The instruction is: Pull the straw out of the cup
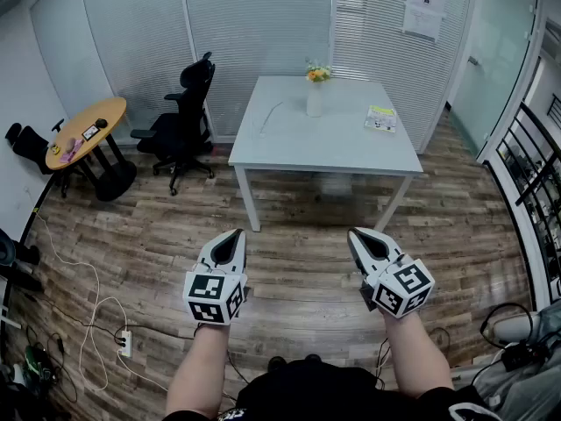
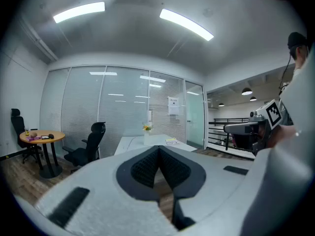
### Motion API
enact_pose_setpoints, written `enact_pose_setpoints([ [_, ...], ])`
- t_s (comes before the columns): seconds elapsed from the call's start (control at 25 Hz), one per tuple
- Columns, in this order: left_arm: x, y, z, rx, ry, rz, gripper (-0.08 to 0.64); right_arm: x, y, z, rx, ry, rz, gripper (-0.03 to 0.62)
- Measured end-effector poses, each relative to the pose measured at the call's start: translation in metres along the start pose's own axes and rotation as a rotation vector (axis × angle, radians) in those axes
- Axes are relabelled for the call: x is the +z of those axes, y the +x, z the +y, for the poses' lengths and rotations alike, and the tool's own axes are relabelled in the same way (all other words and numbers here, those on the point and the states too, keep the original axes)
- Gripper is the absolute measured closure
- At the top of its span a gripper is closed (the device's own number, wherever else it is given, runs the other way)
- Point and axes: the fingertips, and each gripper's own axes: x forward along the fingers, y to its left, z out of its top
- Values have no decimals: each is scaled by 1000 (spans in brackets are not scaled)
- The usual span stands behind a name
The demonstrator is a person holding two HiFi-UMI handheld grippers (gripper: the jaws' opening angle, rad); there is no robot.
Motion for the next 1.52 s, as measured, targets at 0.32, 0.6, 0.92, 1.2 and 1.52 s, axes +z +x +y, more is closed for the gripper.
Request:
enact_pose_setpoints([
  [0.32, 4, 7, -8, -16, -6, -6, 552, 1, -4, -5, 6, -4, -4, 589],
  [0.6, 2, 11, -26, 4, -2, -1, 551, 4, -22, -18, 18, 21, -17, 589],
  [0.92, 3, 5, -53, 26, 10, -10, 551, -3, -49, -22, 50, 44, -12, 587],
  [1.2, 2, 8, -65, 32, 8, -18, 551, -10, -58, -34, 61, 48, 8, 586],
  [1.52, -3, 35, -60, 24, -5, -17, 549, -14, -42, -52, 52, 45, 25, 586],
])
